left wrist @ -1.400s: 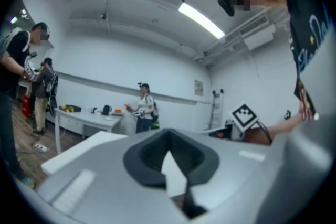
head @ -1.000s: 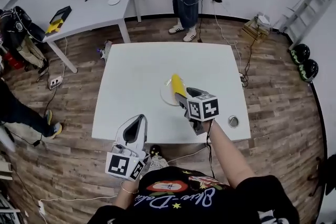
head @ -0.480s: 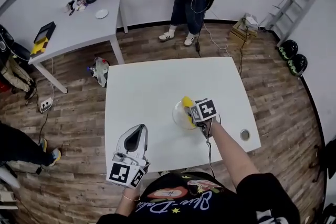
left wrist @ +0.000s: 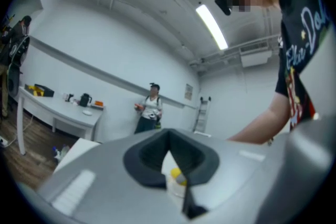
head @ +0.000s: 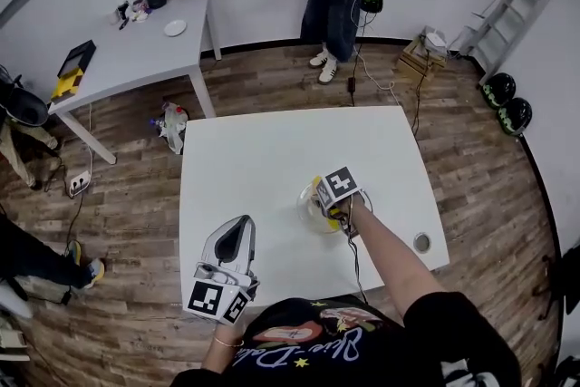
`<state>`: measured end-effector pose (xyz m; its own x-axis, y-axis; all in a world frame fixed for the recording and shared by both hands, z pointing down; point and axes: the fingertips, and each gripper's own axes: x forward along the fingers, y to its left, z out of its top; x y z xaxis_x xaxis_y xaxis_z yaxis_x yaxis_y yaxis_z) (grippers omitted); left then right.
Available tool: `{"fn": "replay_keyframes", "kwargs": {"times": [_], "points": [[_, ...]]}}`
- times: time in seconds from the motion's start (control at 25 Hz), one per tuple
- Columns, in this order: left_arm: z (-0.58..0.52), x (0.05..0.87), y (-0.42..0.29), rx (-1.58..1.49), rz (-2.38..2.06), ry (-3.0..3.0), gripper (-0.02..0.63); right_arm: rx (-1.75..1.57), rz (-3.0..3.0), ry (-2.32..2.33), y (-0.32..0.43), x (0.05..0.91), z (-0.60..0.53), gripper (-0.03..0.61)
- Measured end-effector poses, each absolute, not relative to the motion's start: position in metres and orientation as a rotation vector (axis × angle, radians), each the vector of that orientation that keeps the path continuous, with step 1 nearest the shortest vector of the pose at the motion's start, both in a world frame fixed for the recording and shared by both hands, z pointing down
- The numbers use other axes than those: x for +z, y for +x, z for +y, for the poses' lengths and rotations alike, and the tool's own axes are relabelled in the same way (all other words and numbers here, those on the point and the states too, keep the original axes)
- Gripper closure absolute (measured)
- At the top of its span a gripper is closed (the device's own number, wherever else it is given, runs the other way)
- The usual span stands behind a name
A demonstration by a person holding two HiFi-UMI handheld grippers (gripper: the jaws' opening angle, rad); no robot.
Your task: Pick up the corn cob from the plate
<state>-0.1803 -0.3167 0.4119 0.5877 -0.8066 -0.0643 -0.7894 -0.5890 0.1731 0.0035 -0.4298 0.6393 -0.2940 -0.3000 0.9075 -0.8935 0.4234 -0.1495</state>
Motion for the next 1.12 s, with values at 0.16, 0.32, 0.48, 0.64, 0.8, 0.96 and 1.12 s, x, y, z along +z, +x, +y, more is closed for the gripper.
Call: {"fn": "replay_keyframes", "kwargs": {"times": [0.16,0.32,0.48,0.64,0.8,0.96,1.12], "points": [[-0.315,0.411,-0.168,-0.183,-1.345,2.692,0.624,0.788,-1.755,0.952,0.005,0.641,-0.432,0.342],[-0.315,0.414,-0.168,-0.223,-1.345,2.636,0.624,0.654,-1.753,0.953,0.009,0.642,-0.433,0.342],[-0.313,0.41,-0.168,-0.221,-1.363,2.636,0.623,0.636,-1.861,1.058,0.009,0.638,-0.434,0.339],[-0.313,0.408,-0.169,-0.207,-1.38,2.638,0.624,0.644,-1.935,1.159,0.014,0.624,-0.429,0.339],[-0.315,0.409,-0.166,-0.198,-1.378,2.633,0.624,0.645,-2.064,1.281,0.024,0.592,-0.424,0.341],[-0.317,0.407,-0.15,-0.175,-1.343,2.663,0.624,0.649,-2.197,1.422,0.04,0.549,-0.41,0.341],[-0.322,0.405,-0.137,-0.161,-1.321,2.686,0.624,0.577,-2.338,1.577,0.056,0.491,-0.397,0.341]]}}
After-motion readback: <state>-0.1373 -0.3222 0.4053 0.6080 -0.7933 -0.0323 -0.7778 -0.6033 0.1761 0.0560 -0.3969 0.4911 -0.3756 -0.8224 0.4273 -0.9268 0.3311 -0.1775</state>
